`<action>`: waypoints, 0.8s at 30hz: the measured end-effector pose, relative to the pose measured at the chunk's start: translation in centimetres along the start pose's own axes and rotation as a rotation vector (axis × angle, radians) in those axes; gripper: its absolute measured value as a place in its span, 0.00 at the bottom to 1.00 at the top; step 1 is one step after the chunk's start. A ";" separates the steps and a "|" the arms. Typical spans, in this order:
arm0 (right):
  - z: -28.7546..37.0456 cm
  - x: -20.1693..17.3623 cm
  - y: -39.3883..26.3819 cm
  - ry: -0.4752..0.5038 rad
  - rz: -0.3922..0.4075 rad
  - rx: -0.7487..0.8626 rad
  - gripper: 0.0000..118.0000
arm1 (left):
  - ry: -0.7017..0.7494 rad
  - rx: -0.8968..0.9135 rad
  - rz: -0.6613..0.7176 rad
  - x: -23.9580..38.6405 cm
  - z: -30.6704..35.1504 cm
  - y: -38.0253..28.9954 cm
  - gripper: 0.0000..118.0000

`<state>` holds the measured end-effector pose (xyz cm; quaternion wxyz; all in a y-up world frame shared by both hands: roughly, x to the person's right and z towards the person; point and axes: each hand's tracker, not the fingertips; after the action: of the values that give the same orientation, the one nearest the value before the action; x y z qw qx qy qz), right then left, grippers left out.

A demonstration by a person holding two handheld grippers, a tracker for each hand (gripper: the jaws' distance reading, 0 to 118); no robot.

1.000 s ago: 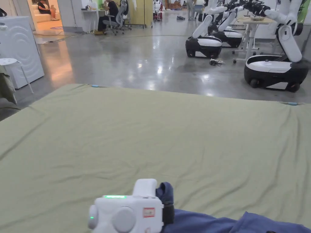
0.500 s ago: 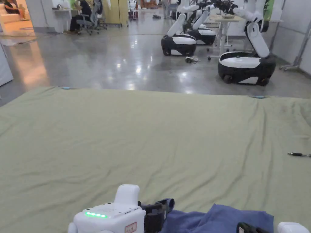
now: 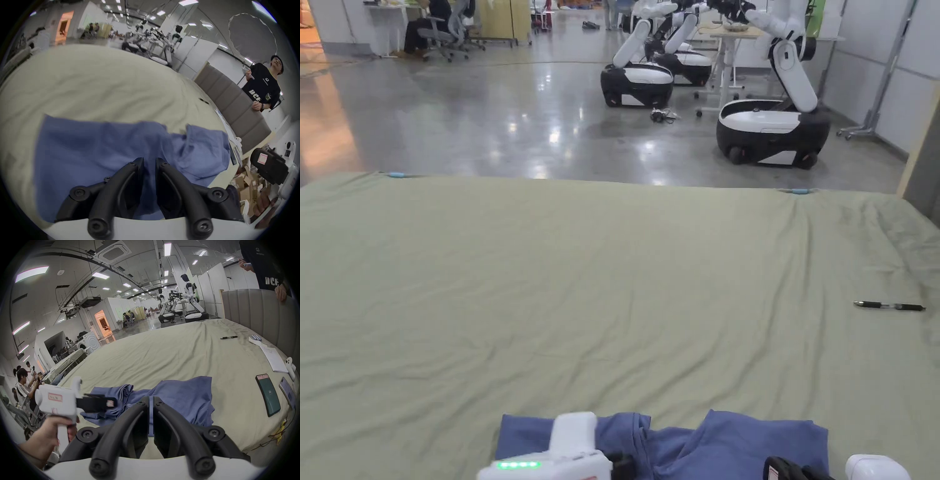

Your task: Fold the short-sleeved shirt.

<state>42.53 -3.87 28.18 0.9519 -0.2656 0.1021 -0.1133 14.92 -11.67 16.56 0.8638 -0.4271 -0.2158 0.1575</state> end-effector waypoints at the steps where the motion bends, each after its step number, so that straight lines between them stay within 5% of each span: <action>1: 0.1 0.2 0.0 -0.007 0.003 -0.003 0.05 | -0.013 0.008 -0.034 0.9 -0.4 -0.4 0.14; 7: 0.3 0.9 0.3 -0.032 0.006 -0.007 0.05 | -0.070 0.006 0.008 -1.0 -0.5 -0.3 0.14; 16: -2.8 -1.2 -0.1 0.021 0.028 -0.040 0.05 | -0.079 0.164 0.062 -5.4 8.6 0.1 0.15; 18: -3.1 -1.9 -0.1 0.037 0.029 -0.043 0.05 | -0.055 0.247 0.076 -7.0 10.8 -0.2 0.40; 19: -3.1 -2.2 -0.2 0.041 0.034 -0.046 0.05 | -0.065 0.293 0.086 -7.9 11.8 -0.4 0.62; 24: -3.4 -2.8 -1.0 0.053 0.070 -0.069 0.05 | -0.051 0.306 0.297 -15.8 14.4 -1.1 0.68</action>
<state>38.87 -5.56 26.21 0.9426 -0.2913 0.1405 -0.0833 -5.87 -9.90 21.51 0.8801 -0.3142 -0.1459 0.3248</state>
